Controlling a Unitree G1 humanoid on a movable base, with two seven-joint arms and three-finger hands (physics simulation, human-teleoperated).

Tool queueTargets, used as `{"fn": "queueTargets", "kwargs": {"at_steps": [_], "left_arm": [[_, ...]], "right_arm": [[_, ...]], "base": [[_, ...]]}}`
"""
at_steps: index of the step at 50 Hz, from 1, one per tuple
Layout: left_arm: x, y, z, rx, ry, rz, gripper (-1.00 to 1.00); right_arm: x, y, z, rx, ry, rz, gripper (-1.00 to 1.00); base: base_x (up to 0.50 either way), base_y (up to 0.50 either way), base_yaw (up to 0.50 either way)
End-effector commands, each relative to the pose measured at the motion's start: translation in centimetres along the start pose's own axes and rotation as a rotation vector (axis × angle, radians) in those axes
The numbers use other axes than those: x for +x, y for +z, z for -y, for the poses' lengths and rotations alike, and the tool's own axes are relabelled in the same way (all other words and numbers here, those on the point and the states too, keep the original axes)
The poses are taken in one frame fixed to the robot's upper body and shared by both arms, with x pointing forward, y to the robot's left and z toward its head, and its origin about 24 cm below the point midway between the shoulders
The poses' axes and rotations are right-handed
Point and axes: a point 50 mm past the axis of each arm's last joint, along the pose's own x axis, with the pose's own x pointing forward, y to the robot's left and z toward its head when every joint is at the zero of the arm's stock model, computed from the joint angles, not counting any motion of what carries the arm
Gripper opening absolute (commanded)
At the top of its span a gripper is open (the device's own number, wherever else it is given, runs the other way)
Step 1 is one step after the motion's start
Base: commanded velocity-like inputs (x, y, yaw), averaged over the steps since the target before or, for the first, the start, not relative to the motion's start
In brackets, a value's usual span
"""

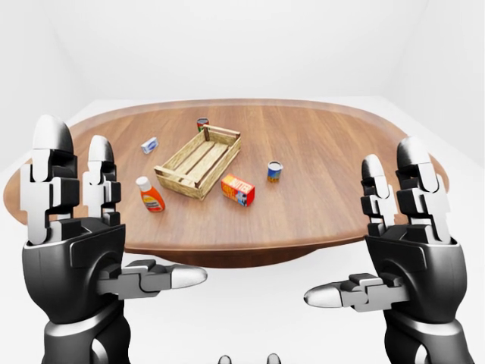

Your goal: Pick up the butter and put it in the tray.

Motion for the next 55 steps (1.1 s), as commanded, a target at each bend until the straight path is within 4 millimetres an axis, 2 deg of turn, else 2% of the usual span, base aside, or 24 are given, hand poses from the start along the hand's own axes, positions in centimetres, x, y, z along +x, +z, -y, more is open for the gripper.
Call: {"fn": "queueTargets", "kwargs": {"at_steps": [1, 55], "left_arm": [[0.49, -2.59, 0.14, -0.014, 0.022, -0.085, 1.0], [0.45, -2.46, 0.21, -0.02, 0.025, -0.082, 1.0]], "right_arm": [[0.62, -2.17, -0.1, 0.006, -0.001, -0.063, 1.0], [0.48, -1.97, -0.4, -0.01, 0.015, -0.062, 1.0]], "base": [[0.16, 0.0, 0.0], [0.21, 0.0, 0.0]]}}
